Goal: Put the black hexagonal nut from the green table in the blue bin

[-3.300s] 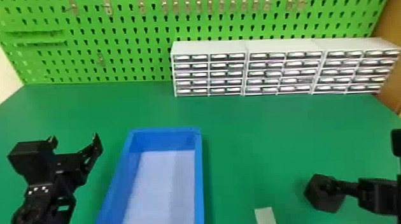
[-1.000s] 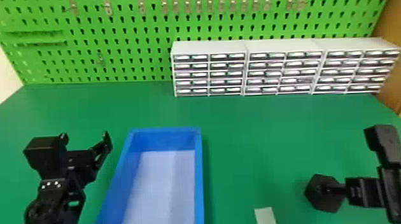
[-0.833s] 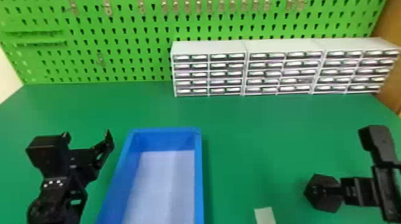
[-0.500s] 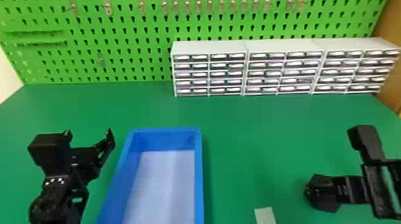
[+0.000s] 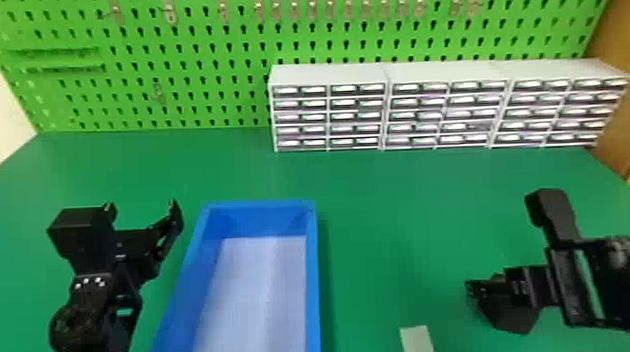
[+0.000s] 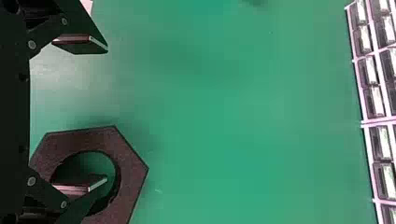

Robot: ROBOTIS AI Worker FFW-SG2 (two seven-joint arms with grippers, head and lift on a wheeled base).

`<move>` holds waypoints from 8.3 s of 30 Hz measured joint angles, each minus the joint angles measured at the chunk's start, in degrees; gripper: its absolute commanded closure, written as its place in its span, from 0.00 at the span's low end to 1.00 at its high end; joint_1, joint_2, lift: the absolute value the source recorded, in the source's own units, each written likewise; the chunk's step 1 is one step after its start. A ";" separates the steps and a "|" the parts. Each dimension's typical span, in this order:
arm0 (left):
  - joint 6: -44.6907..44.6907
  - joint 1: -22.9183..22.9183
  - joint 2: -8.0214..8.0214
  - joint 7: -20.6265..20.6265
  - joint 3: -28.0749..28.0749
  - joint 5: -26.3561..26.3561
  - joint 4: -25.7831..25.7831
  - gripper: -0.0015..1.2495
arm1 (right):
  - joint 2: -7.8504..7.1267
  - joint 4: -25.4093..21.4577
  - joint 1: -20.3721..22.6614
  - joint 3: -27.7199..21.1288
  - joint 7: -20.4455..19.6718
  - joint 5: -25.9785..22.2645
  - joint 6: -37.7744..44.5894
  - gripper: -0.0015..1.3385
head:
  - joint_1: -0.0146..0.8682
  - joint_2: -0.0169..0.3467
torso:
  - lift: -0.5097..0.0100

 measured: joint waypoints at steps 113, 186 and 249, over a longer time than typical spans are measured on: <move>-1.70 -0.96 0.00 0.00 -1.78 -0.18 2.24 0.25 | 3.27 -2.20 4.74 -15.87 4.03 -6.08 -5.37 0.77 | 0.76 0.20 | 0.80; -1.71 -1.99 0.00 0.09 -3.37 0.04 3.65 0.25 | 6.82 -8.99 1.31 0.02 6.76 -0.07 -29.64 0.77 | 0.76 0.20 | 0.80; -2.21 -3.42 0.00 0.09 -1.88 -0.06 3.58 0.25 | 3.95 4.25 -15.95 34.57 7.02 -23.88 -29.12 0.77 | 0.76 0.20 | 0.80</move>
